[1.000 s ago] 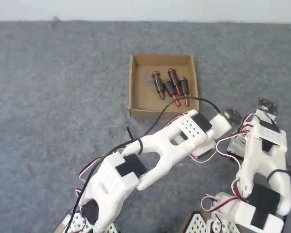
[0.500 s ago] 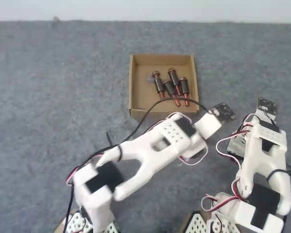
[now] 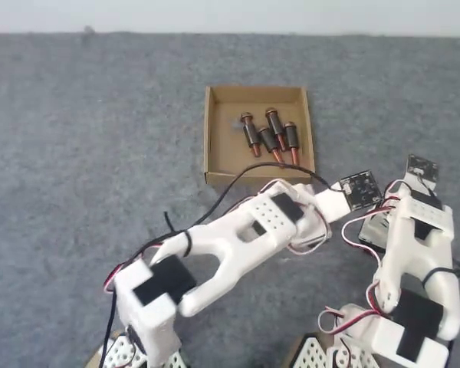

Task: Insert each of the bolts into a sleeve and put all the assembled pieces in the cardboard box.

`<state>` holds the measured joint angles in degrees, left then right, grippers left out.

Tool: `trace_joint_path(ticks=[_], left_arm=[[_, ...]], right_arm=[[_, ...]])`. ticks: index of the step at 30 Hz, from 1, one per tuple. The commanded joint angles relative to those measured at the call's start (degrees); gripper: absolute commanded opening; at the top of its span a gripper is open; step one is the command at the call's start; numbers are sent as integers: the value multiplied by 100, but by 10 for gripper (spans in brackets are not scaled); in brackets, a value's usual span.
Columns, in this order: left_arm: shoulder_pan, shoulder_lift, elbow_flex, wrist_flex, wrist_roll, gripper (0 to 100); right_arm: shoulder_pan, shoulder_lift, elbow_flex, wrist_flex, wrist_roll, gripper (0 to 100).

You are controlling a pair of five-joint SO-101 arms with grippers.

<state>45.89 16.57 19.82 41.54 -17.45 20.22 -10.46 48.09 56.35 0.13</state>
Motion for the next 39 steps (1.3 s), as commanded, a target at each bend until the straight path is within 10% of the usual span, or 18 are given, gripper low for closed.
trace_joint_path(ticks=[1, 21, 29, 39], left_arm=[[-88, 404, -910, 211, -308, 178], [-97, 2031, -3240, 2268, -229, 11], [-369, 2031, -3240, 2708, 1705, 9], [-545, 1064, -2220, 2875, 1925, 9]], right_arm=[[22, -57, -334, 22, 70, 7], [22, -57, -343, 22, 70, 7], [22, -57, -343, 22, 70, 7], [22, -57, -343, 22, 70, 7]])
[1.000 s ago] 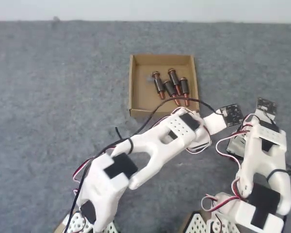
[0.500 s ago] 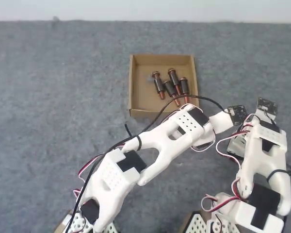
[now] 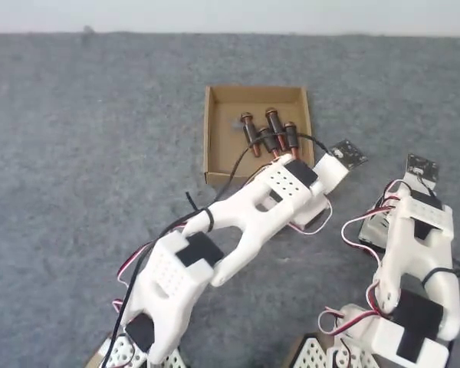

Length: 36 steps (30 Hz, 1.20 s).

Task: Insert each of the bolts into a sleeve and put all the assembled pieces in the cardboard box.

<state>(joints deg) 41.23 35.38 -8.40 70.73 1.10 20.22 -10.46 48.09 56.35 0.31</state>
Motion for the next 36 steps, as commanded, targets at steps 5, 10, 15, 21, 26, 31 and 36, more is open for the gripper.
trace_joint_path(ticks=[5, 10, 15, 21, 26, 31, 36], left_arm=[[-316, -1820, 1895, -677, 70, 9], [-782, -2532, 2888, -1169, 70, 10], [-1108, -2936, 3538, -1415, 158, 10], [-2022, -3121, 3644, -1442, 1495, 12], [-2980, -3138, 3662, -1837, 2101, 13], [-3209, -3086, 3670, -1626, 2048, 56], [-3244, -3077, 3670, -1433, 2057, 133]], right_arm=[[22, -57, -343, 22, 53, 7], [22, -57, -343, 22, 53, 7], [22, -40, -343, 22, 53, 7], [22, -40, -343, 31, 53, 7], [22, -31, -343, 31, 53, 7], [22, -31, -343, 22, 53, 7], [22, -31, -343, 22, 53, 7]])
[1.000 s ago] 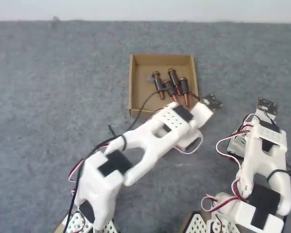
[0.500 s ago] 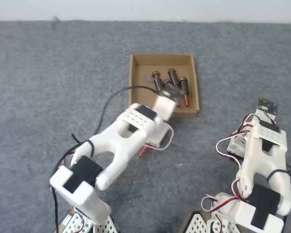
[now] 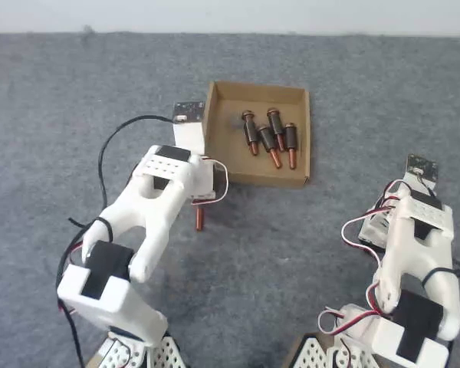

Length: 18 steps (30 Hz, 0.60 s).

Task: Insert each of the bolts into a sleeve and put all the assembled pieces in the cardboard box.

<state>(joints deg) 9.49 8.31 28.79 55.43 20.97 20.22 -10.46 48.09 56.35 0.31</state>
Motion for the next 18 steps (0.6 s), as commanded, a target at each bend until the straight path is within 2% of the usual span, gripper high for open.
trace_joint_path(ticks=[1, 12, 18], left_arm=[[-79, -369, -48, 97, 70, 133], [-62, -149, 31, -44, 53, 133], [-70, 563, -716, 325, 53, 133]], right_arm=[[22, -31, -343, 22, 53, 7], [22, -31, -343, 31, 53, 7], [22, -31, -343, 40, 53, 7]])
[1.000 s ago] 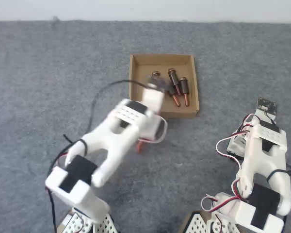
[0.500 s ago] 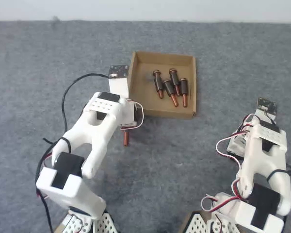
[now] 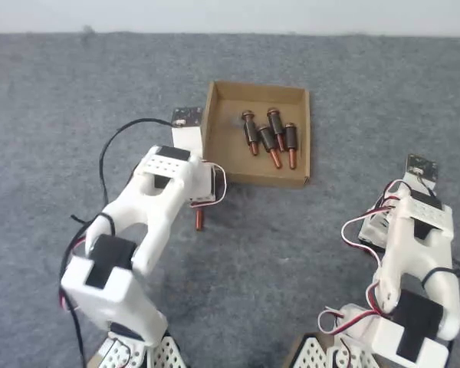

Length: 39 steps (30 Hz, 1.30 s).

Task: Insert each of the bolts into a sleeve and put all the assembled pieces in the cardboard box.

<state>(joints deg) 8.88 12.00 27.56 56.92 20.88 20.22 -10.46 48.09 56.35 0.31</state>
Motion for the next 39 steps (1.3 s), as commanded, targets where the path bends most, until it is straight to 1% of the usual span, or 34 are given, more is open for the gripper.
trace_joint_path(ticks=[1, 6, 9, 10, 11, 14, 20, 23, 25, 28, 30, 35, 39], left_arm=[[-18, 255, -646, 167, 62, 133], [9, 396, -769, 79, 62, 125], [26, 422, -769, 79, 18, 47], [79, 422, -769, 62, -88, 16], [158, 422, -752, 44, -229, 5], [264, 422, -734, 70, -571, 10], [229, 211, -532, 79, -607, 9], [229, -167, -163, -149, -615, 9], [193, -510, 207, -519, -615, 9], [-88, -976, 804, -1204, -615, 9], [-299, -1248, 1130, -1486, -668, 9], [-870, -1820, 1736, -1574, -1002, 10], [-1442, -2198, 2202, -1574, -1011, 10]], right_arm=[[22, -31, -343, 40, 53, 7], [22, -31, -343, 48, 53, 7], [22, -31, -343, 48, 53, 7], [22, -31, -343, 48, 53, 7], [22, -31, -343, 48, 53, 7], [22, -31, -343, 31, 53, 7], [22, -31, -343, 22, 44, 7], [22, -31, -343, 22, 44, 7], [22, -31, -334, 22, 35, 7], [22, -31, -334, 22, 35, 7], [22, -31, -334, 22, 35, 7], [-13, -57, -334, 31, 44, 7], [-444, -84, -325, 31, 44, 7]])
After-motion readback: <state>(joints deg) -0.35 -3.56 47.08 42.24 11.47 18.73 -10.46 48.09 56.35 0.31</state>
